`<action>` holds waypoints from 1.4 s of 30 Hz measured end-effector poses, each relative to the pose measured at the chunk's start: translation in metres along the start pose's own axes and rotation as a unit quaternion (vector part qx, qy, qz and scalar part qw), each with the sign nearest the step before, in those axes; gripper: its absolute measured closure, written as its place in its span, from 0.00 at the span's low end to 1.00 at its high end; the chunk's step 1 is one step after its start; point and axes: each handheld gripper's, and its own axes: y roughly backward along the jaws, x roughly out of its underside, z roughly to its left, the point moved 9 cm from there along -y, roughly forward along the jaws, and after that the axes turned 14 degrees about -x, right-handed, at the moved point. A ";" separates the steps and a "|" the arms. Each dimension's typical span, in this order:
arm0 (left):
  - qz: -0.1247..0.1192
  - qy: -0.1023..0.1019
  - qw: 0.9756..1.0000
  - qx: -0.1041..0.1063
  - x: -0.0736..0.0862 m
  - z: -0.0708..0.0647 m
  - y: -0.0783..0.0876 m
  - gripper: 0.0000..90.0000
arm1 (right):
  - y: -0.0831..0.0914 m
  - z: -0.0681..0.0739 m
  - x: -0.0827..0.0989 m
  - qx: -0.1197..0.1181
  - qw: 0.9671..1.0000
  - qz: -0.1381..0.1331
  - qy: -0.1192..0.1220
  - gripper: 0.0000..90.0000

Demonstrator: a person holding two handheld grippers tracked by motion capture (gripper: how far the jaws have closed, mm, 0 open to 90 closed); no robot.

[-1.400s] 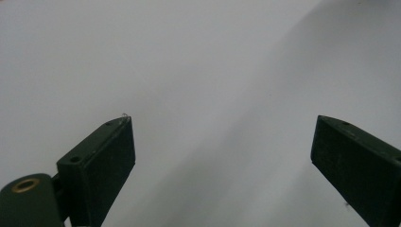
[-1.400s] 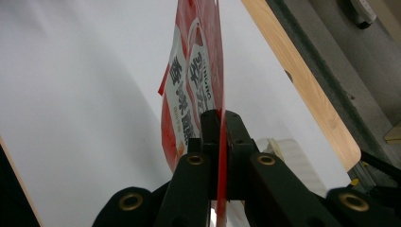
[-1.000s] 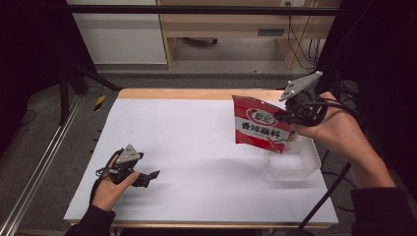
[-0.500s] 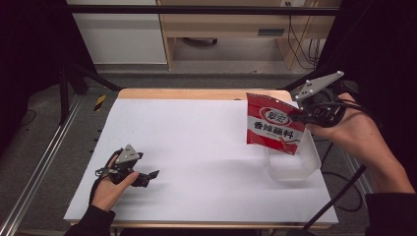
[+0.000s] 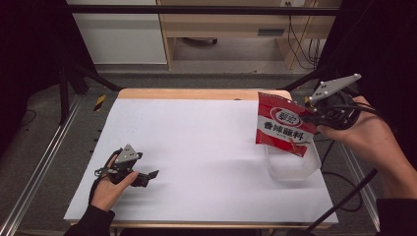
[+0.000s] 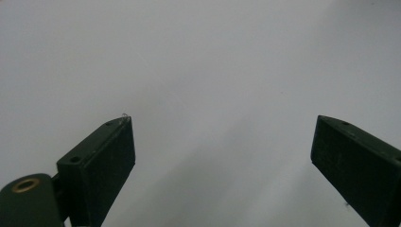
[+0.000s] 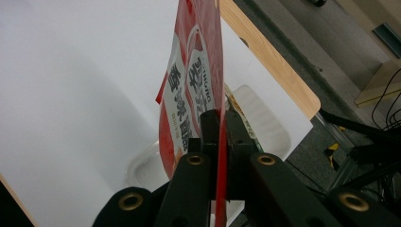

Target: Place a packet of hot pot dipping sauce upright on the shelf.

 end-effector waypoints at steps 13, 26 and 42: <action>0.000 0.000 1.000 0.000 0.000 0.001 0.000 0.08 | 0.002 -0.011 0.019 0.006 1.000 0.004 -0.018 1.00; 0.001 -0.001 1.000 0.001 0.000 -0.001 -0.001 0.08 | -0.007 -0.019 0.039 0.008 0.999 0.013 -0.036 1.00; 0.004 -0.005 1.000 0.003 0.001 -0.004 -0.003 0.08 | -0.039 -0.020 0.079 -0.006 0.996 0.000 -0.084 0.99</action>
